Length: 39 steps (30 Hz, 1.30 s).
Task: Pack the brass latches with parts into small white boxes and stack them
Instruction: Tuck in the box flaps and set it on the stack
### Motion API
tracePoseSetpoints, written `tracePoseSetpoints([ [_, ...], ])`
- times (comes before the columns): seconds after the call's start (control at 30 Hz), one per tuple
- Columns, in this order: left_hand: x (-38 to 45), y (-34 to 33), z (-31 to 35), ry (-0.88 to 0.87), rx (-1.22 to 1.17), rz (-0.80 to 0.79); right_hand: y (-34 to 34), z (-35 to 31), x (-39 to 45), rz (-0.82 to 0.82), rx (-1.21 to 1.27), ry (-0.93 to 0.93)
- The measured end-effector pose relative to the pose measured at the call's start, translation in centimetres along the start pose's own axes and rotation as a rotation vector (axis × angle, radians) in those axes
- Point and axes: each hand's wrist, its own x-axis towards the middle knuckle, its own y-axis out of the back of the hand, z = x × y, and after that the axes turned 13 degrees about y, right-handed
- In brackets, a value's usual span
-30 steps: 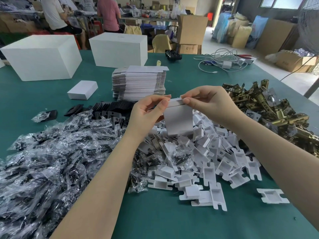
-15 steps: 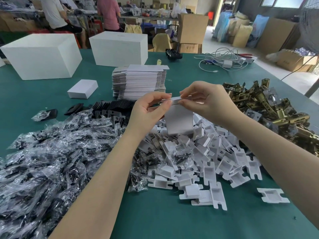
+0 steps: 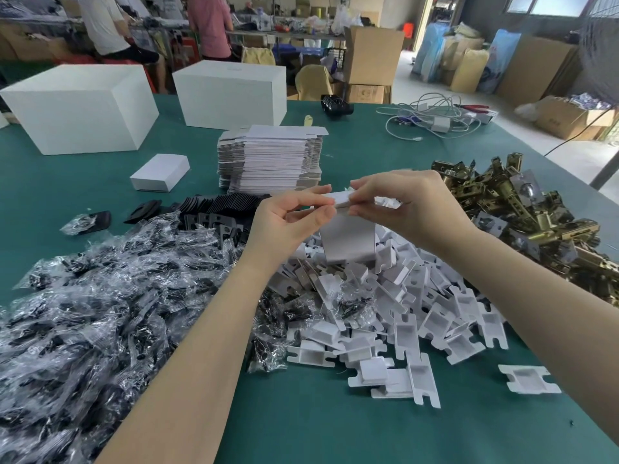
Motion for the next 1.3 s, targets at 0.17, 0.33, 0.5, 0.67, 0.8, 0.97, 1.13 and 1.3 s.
tracePoseSetpoints([
  [0.17, 0.1, -0.2, -0.2, -0.019, 0.021, 0.027, 0.2, -0.2, -0.2, 0.012, 0.099, -0.113],
  [0.33, 0.2, -0.1, -0.2, 0.002, 0.006, 0.048, -0.4, -0.5, -0.5, 0.184, 0.44, -0.425],
  [0.5, 0.1, -0.1, 0.0, 0.011, 0.016, 0.065, -0.5, -0.4, -0.7, 0.117, 0.204, -0.245],
  [0.67, 0.0, -0.2, 0.0, 0.03, 0.067, 0.071, 0.0, 0.3, -1.3, 0.04, 0.058, -0.068],
  [0.8, -0.1, -0.2, 0.1, 0.029, 0.033, 0.045, -0.2, 0.1, -1.5, 0.017, 0.078, -0.101],
  [0.97, 0.1, -0.5, -0.3, 0.011, 0.1, 0.058, -1.6, -0.7, -1.6, 0.114, 0.416, -0.435],
  [1.13, -0.1, -0.5, -0.3, -0.003, 0.191, -0.005, -4.0, -0.3, -4.2, -0.246, 0.173, -0.622],
  [1.3, -0.2, -0.7, -1.0, -0.03, 0.265, -0.011, -4.1, 0.1, -4.0, -0.254, 0.195, -0.644],
])
